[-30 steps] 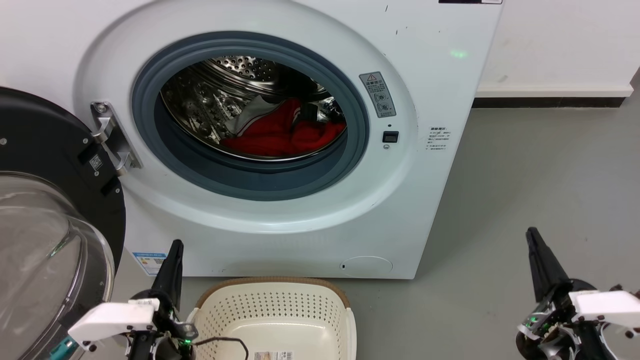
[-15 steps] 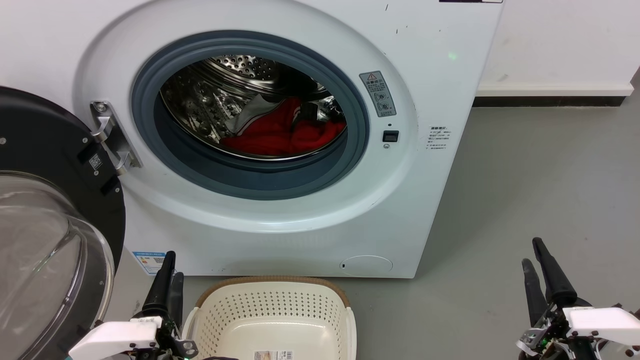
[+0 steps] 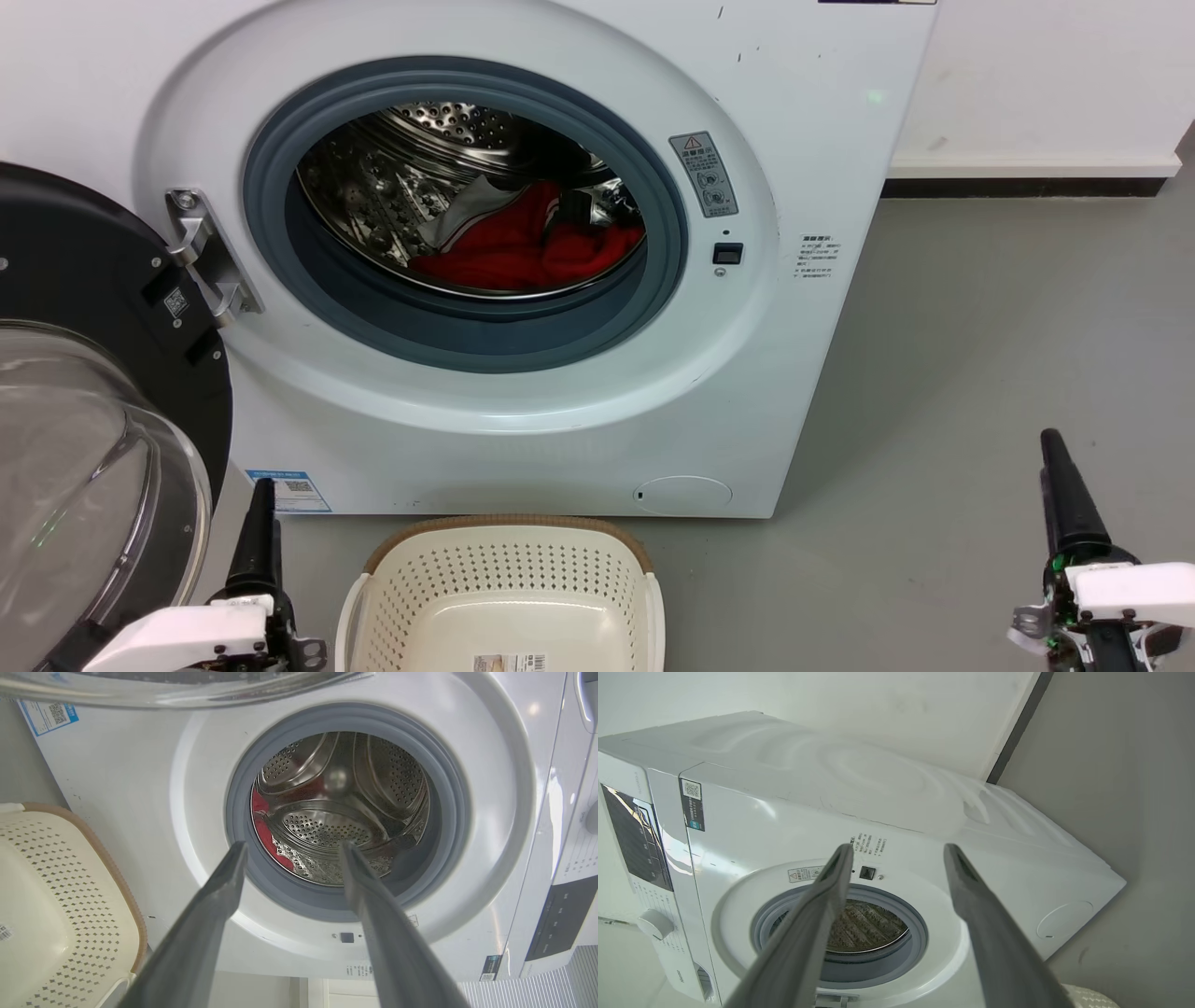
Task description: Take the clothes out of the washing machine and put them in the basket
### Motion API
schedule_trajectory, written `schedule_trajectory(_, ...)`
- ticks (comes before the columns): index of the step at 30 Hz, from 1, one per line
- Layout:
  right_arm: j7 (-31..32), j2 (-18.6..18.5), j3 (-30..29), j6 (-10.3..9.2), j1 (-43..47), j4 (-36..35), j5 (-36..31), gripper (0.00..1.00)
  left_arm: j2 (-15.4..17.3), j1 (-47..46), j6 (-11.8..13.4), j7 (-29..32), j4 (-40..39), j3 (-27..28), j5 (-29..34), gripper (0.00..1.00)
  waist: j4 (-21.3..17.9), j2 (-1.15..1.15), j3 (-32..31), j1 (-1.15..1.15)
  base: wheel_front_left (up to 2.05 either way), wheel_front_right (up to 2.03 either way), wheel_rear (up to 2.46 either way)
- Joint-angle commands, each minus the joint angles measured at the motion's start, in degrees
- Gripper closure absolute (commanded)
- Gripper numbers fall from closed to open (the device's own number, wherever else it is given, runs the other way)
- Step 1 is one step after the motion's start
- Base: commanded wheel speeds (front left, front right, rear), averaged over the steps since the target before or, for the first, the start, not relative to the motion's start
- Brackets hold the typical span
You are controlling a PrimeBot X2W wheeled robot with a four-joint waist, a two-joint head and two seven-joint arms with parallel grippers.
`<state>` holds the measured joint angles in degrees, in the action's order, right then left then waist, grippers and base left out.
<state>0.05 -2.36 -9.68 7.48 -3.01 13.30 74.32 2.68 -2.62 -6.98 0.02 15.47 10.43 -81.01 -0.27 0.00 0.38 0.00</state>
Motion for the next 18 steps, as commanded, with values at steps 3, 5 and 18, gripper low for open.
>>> schedule_trajectory(3, -1.17, -0.30, -1.24, 0.01, -1.18, -3.52, -9.25, 0.00, 0.14, -1.41, 0.62, -1.17, -2.39, 1.90, 4.35, 0.00, 0.01, 0.00, 0.13, 0.00, 0.00, 0.00, 0.00)
schedule_trajectory(5, -1.64, -0.31, -1.27, 0.01, -1.09, -4.77, -13.79, 0.00, 0.14, -1.57, 1.08, -1.61, -3.78, 2.62, 7.07, 0.00, -0.01, 0.00, 0.22, 0.00, 0.00, 0.00, 0.00)
schedule_trajectory(18, -4.11, -0.39, 0.71, 0.01, -0.77, -12.74, -37.28, 0.00, 0.16, -0.14, 7.76, -4.08, -15.01, 1.28, 24.14, 0.00, -0.30, 0.00, 0.65, 0.00, 0.00, 0.00, 0.00)
